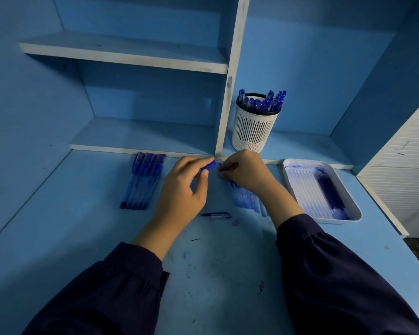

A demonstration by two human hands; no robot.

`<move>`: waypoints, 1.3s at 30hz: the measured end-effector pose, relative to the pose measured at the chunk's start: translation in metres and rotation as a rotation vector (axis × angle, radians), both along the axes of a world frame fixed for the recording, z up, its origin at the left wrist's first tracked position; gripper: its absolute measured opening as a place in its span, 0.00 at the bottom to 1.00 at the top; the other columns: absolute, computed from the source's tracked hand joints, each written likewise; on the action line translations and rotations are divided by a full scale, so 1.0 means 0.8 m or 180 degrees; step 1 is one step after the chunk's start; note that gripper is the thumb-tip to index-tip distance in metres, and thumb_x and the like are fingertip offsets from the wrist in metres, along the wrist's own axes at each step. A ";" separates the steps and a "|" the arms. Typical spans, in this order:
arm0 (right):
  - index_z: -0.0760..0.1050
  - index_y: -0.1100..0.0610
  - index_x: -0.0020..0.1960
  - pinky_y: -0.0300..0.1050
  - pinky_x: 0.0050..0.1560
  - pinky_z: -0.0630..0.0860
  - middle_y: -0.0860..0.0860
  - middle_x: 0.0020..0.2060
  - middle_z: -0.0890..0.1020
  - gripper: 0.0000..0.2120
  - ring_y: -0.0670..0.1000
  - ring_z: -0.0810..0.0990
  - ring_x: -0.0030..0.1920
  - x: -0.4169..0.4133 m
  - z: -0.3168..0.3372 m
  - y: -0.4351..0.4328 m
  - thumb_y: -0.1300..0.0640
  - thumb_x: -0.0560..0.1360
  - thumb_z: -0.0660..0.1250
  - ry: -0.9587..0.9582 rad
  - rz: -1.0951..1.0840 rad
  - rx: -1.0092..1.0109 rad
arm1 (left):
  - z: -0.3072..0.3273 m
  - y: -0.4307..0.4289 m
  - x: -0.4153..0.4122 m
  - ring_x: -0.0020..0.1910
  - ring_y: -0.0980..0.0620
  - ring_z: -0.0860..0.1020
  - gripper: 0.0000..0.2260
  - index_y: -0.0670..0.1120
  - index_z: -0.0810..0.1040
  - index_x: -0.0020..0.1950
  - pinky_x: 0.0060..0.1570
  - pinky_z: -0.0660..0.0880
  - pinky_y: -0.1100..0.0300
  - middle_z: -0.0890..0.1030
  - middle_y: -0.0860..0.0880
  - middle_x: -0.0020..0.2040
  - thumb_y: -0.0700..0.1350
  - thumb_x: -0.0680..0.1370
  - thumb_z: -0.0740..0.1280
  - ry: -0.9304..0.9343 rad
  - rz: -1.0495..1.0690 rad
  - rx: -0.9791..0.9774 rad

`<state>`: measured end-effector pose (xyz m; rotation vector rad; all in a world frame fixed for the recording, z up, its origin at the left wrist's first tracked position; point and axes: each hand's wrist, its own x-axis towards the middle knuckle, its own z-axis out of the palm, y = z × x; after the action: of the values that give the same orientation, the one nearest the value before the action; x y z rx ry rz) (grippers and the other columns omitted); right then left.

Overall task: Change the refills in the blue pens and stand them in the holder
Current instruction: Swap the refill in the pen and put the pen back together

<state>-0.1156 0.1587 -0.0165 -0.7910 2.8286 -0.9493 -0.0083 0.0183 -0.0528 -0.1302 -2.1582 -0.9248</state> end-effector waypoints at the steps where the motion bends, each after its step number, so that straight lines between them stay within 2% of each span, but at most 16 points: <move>1: 0.84 0.60 0.50 0.20 0.33 0.66 0.52 0.43 0.84 0.08 0.44 0.75 0.39 -0.001 0.000 0.000 0.63 0.71 0.74 0.0011 -0.0014 0.0040 | 0.000 0.000 0.000 0.52 0.61 0.77 0.13 0.42 0.80 0.63 0.56 0.73 0.68 0.80 0.49 0.56 0.38 0.80 0.64 -0.0010 0.0005 0.0003; 6: 0.84 0.60 0.50 0.19 0.32 0.65 0.52 0.42 0.82 0.08 0.39 0.71 0.33 0.001 -0.002 0.002 0.63 0.72 0.73 0.0066 -0.0093 0.0088 | -0.001 0.000 0.000 0.49 0.65 0.75 0.13 0.42 0.80 0.62 0.53 0.71 0.72 0.80 0.49 0.55 0.38 0.80 0.64 -0.0058 0.0008 -0.0019; 9: 0.84 0.60 0.51 0.19 0.33 0.65 0.54 0.45 0.84 0.07 0.43 0.73 0.36 0.005 -0.001 0.006 0.63 0.73 0.71 0.0159 -0.0114 0.0094 | -0.001 -0.001 0.001 0.49 0.62 0.75 0.12 0.41 0.81 0.62 0.52 0.71 0.73 0.80 0.49 0.54 0.38 0.80 0.64 -0.0071 -0.0004 -0.0085; 11: 0.83 0.60 0.52 0.22 0.34 0.67 0.55 0.46 0.84 0.08 0.46 0.75 0.38 0.010 0.002 0.012 0.63 0.74 0.69 0.0133 -0.0183 0.0012 | -0.001 -0.001 0.003 0.49 0.60 0.75 0.12 0.42 0.81 0.62 0.52 0.72 0.71 0.80 0.49 0.54 0.38 0.80 0.64 -0.0080 -0.0049 -0.0116; 14: 0.83 0.58 0.52 0.24 0.33 0.68 0.53 0.44 0.83 0.08 0.44 0.76 0.36 0.019 0.010 0.034 0.62 0.75 0.68 0.0122 -0.0323 -0.0249 | 0.000 0.001 0.009 0.49 0.58 0.77 0.12 0.42 0.81 0.62 0.52 0.74 0.67 0.79 0.50 0.53 0.38 0.80 0.64 -0.0057 -0.0130 -0.0153; 17: 0.83 0.58 0.54 0.27 0.41 0.69 0.52 0.47 0.84 0.08 0.48 0.80 0.45 0.026 0.017 0.070 0.60 0.76 0.69 0.0283 -0.0522 -0.0423 | 0.002 0.010 0.015 0.51 0.57 0.78 0.12 0.43 0.81 0.62 0.53 0.74 0.68 0.80 0.50 0.54 0.37 0.80 0.66 0.0019 -0.0206 -0.0255; 19: 0.82 0.58 0.55 0.29 0.46 0.67 0.52 0.49 0.84 0.09 0.48 0.80 0.47 0.030 0.019 0.100 0.60 0.76 0.68 0.0377 -0.0697 -0.0446 | 0.005 0.019 0.016 0.52 0.56 0.79 0.12 0.43 0.81 0.63 0.55 0.75 0.66 0.80 0.50 0.55 0.37 0.80 0.66 0.0061 -0.0304 -0.0273; 23: 0.81 0.57 0.58 0.31 0.49 0.65 0.52 0.55 0.83 0.11 0.51 0.80 0.53 0.030 0.009 0.159 0.61 0.78 0.65 0.0588 -0.1175 -0.0112 | 0.008 0.039 0.011 0.52 0.56 0.79 0.11 0.42 0.81 0.61 0.56 0.75 0.64 0.81 0.50 0.54 0.37 0.80 0.66 0.0197 -0.0452 -0.0303; 27: 0.79 0.61 0.61 0.43 0.55 0.70 0.59 0.59 0.80 0.14 0.60 0.78 0.58 0.026 -0.004 0.190 0.65 0.77 0.63 0.0653 -0.1505 0.0385 | 0.007 0.056 0.000 0.52 0.56 0.79 0.12 0.43 0.81 0.61 0.56 0.75 0.65 0.81 0.50 0.53 0.36 0.80 0.67 0.0134 -0.0624 -0.0308; 30: 0.80 0.66 0.56 0.47 0.47 0.72 0.62 0.56 0.81 0.13 0.63 0.78 0.51 0.024 -0.014 0.195 0.67 0.74 0.60 0.0592 -0.1568 0.0593 | 0.006 0.065 -0.010 0.52 0.55 0.79 0.11 0.43 0.82 0.61 0.56 0.76 0.63 0.81 0.50 0.53 0.38 0.80 0.66 0.0063 -0.0741 -0.0322; 33: 0.81 0.66 0.51 0.50 0.47 0.74 0.62 0.49 0.82 0.12 0.63 0.79 0.48 0.024 -0.020 0.194 0.68 0.74 0.61 0.0726 -0.1442 0.0539 | 0.005 0.068 -0.016 0.52 0.56 0.79 0.11 0.44 0.82 0.61 0.55 0.76 0.62 0.81 0.51 0.54 0.40 0.80 0.65 0.0039 -0.0780 -0.0296; 37: 0.82 0.63 0.54 0.39 0.43 0.66 0.60 0.47 0.83 0.14 0.61 0.78 0.48 0.027 -0.013 0.196 0.69 0.74 0.62 0.0762 -0.1463 0.0221 | 0.004 0.066 -0.015 0.52 0.56 0.79 0.12 0.43 0.81 0.62 0.55 0.75 0.64 0.81 0.50 0.54 0.39 0.80 0.66 0.0024 -0.0792 -0.0305; 39: 0.82 0.63 0.54 0.42 0.47 0.69 0.60 0.50 0.82 0.14 0.61 0.78 0.50 0.025 -0.015 0.203 0.70 0.73 0.61 0.0870 -0.1548 0.0253 | 0.003 0.065 -0.014 0.52 0.56 0.79 0.12 0.43 0.81 0.62 0.56 0.75 0.64 0.80 0.50 0.53 0.38 0.80 0.66 0.0027 -0.0779 -0.0293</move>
<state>-0.0955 0.3208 -0.0284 -0.2339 3.3602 -0.8123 -0.0195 0.0705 -0.0507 -0.4514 -2.2105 -0.9578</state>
